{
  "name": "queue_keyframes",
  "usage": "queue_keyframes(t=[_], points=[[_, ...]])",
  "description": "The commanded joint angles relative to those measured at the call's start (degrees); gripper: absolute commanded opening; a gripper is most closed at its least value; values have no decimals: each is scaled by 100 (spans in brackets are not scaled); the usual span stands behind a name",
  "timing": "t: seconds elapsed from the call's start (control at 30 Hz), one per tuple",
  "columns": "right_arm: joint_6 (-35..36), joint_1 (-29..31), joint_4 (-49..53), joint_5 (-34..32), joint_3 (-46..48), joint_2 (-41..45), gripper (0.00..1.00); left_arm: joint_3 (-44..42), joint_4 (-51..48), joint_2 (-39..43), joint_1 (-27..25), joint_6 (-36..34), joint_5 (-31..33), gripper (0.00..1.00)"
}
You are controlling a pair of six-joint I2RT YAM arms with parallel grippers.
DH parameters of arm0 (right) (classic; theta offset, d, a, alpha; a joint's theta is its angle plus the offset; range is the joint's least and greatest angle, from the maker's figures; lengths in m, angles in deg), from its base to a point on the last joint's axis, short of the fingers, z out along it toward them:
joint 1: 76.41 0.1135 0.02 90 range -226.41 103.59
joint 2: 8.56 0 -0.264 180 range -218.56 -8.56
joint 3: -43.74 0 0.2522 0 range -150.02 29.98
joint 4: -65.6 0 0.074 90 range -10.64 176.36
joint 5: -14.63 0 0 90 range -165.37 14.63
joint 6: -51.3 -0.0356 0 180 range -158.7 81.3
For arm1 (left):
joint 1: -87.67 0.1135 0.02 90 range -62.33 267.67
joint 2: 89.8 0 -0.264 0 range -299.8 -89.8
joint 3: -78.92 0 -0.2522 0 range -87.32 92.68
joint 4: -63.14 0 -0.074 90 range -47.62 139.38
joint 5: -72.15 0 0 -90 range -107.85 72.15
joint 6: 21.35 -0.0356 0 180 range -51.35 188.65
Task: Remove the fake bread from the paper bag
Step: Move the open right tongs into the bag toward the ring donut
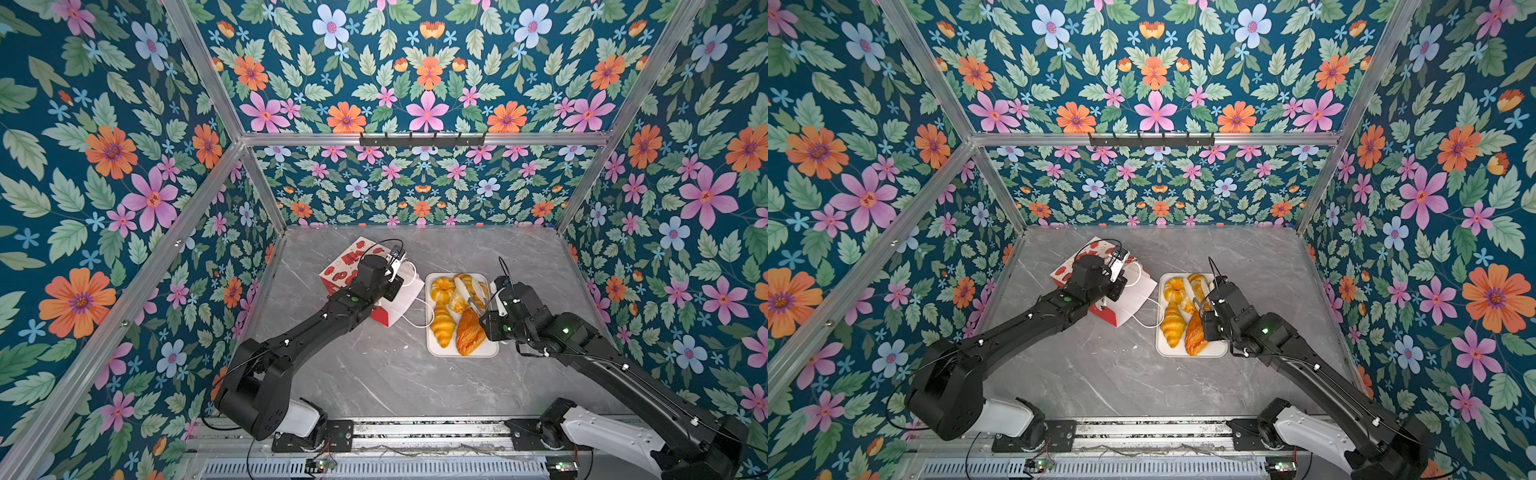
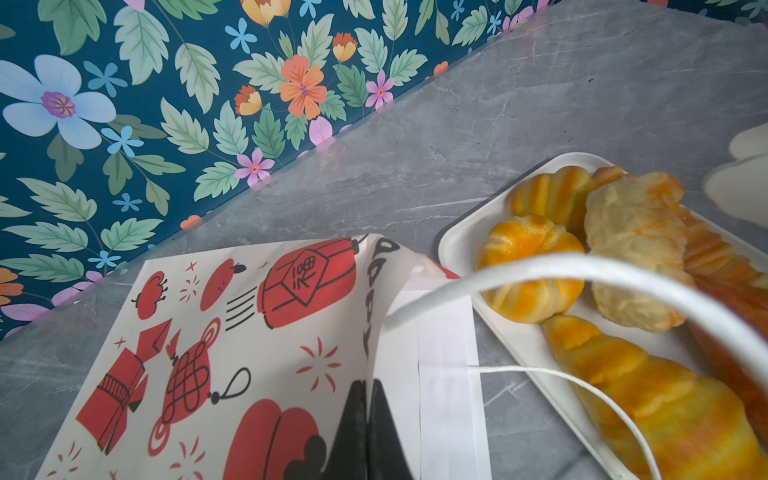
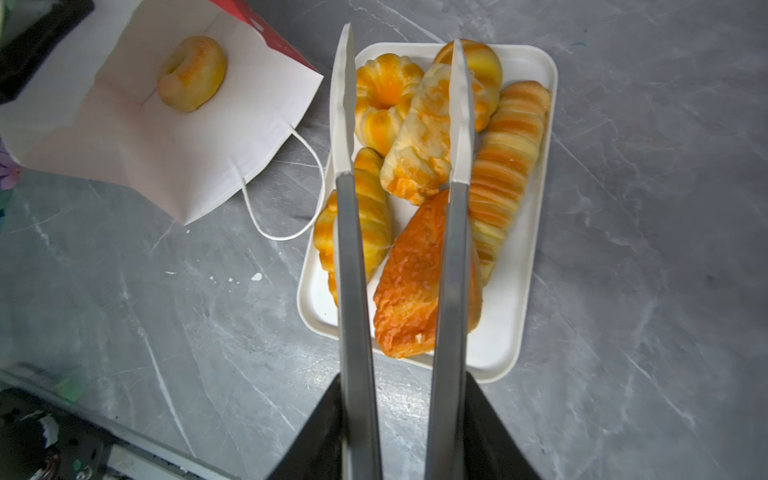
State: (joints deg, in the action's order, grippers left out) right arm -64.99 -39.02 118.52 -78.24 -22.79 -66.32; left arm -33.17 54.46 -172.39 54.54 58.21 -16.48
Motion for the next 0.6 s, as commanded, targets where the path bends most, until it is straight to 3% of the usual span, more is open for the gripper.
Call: queue_keyframes(t=[0.0,0.2,0.57], points=[[128,91,-1050,936,91,-110,40,43,195,24,-1,38,20,0],[352,541,-2080,1624,-158,-994,38,134,121,71,8,-54,101,0],[291,561,-3441,2259,-722,-2806,36,54,81,354,17,-252,-61,0]])
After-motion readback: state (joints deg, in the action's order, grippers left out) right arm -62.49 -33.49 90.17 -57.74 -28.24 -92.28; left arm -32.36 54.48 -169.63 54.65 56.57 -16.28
